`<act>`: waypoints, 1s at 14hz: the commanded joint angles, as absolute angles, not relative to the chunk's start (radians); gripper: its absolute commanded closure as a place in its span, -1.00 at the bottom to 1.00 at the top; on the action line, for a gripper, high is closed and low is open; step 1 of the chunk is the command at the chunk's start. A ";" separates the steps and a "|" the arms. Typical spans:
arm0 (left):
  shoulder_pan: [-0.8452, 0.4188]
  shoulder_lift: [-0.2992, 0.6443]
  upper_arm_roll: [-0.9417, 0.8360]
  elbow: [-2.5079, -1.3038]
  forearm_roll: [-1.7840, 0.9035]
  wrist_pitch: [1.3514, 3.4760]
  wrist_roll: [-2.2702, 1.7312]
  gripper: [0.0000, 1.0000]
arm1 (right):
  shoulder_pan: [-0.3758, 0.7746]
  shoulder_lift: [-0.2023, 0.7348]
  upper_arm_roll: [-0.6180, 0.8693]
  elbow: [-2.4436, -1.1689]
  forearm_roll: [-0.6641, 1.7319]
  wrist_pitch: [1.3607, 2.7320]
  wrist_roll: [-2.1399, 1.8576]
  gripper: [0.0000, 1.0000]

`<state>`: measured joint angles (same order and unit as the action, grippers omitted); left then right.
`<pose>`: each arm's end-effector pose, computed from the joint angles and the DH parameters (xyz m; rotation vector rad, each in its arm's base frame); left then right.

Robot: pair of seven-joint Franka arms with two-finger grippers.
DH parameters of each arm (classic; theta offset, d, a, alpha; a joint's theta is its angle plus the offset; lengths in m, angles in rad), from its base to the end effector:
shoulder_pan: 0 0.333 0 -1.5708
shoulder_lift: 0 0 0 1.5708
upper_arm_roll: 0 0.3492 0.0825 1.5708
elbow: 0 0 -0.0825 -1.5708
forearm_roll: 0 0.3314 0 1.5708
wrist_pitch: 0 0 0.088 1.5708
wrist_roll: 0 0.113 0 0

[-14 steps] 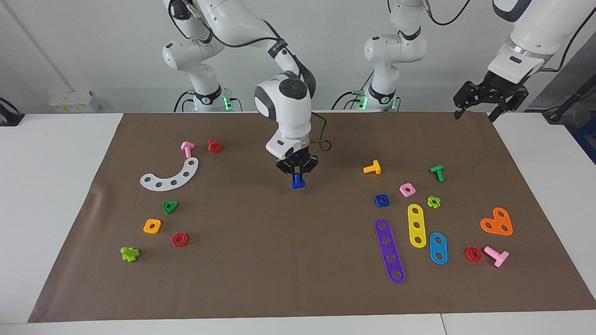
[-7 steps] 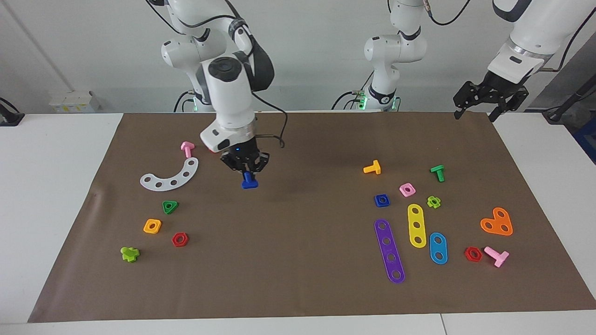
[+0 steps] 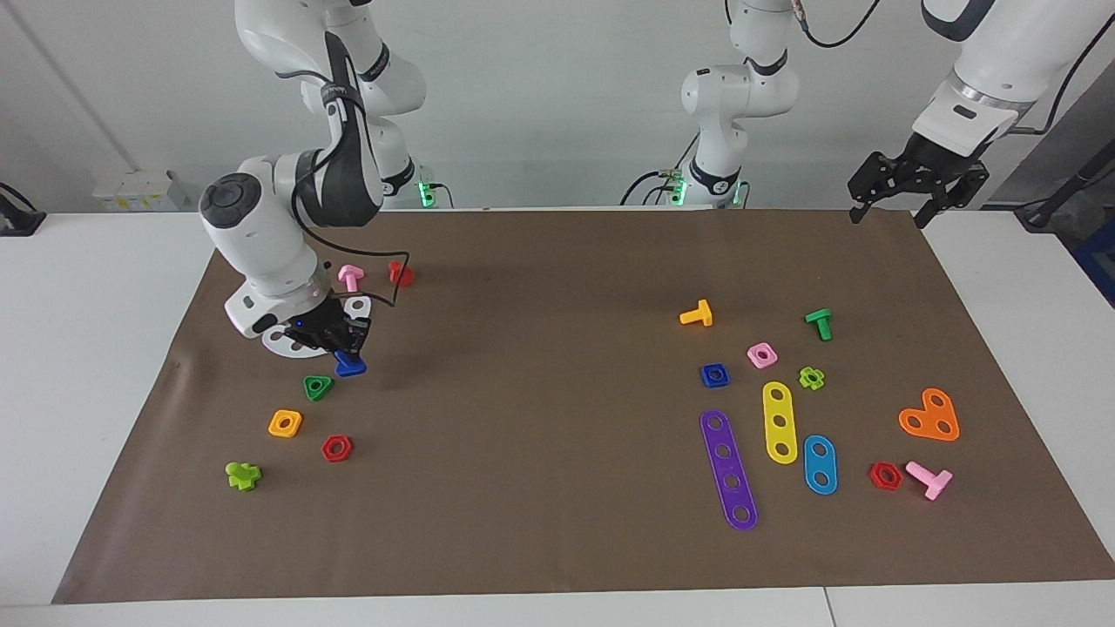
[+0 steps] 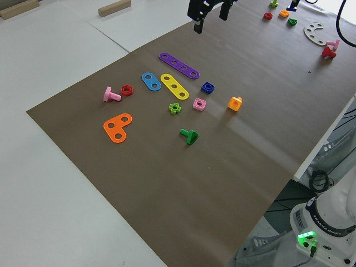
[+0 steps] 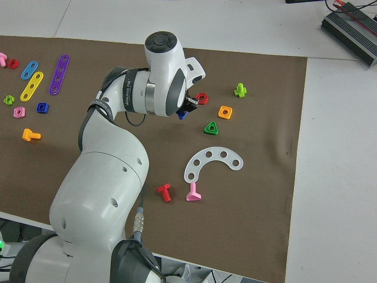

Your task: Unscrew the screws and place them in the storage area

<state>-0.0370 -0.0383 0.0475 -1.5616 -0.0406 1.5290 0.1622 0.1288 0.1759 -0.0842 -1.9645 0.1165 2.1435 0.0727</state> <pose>0.4848 0.0010 0.6708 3.0907 -0.2377 0.0144 0.5535 0.0325 0.4409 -3.0551 0.1372 0.0012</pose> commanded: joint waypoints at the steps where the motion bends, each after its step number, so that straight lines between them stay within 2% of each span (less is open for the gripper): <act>1: -0.032 -0.052 0.046 -1.574 -0.044 1.519 0.152 -1.00 | 0.136 0.167 -0.075 -2.052 0.153 2.247 0.058 1.00; 6: -0.032 -0.052 0.046 -1.574 -0.044 1.519 0.152 -1.00 | 0.146 0.179 -0.074 -2.129 0.153 2.347 0.060 1.00; 11: -0.032 -0.052 0.046 -1.574 -0.044 1.519 0.152 -1.00 | 0.152 0.183 -0.075 -2.155 0.152 2.356 0.054 1.00; 12: -0.032 -0.052 0.046 -1.574 -0.044 1.519 0.152 -1.00 | 0.150 0.183 -0.075 -2.158 0.153 2.358 0.054 0.46; 13: -0.032 -0.052 0.046 -1.574 -0.044 1.519 0.152 -1.00 | 0.149 0.183 -0.075 -2.166 0.153 2.358 0.057 -0.74; 14: -0.032 -0.052 0.046 -1.574 -0.044 1.519 0.152 -1.00 | 0.150 0.183 -0.075 -2.166 0.152 2.358 0.060 -1.00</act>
<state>-0.0370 -0.0383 0.0475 -1.5616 -0.0406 1.5290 0.1619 0.1510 0.1909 -0.0750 -2.1437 0.1265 2.3346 0.0727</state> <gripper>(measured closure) 0.000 0.626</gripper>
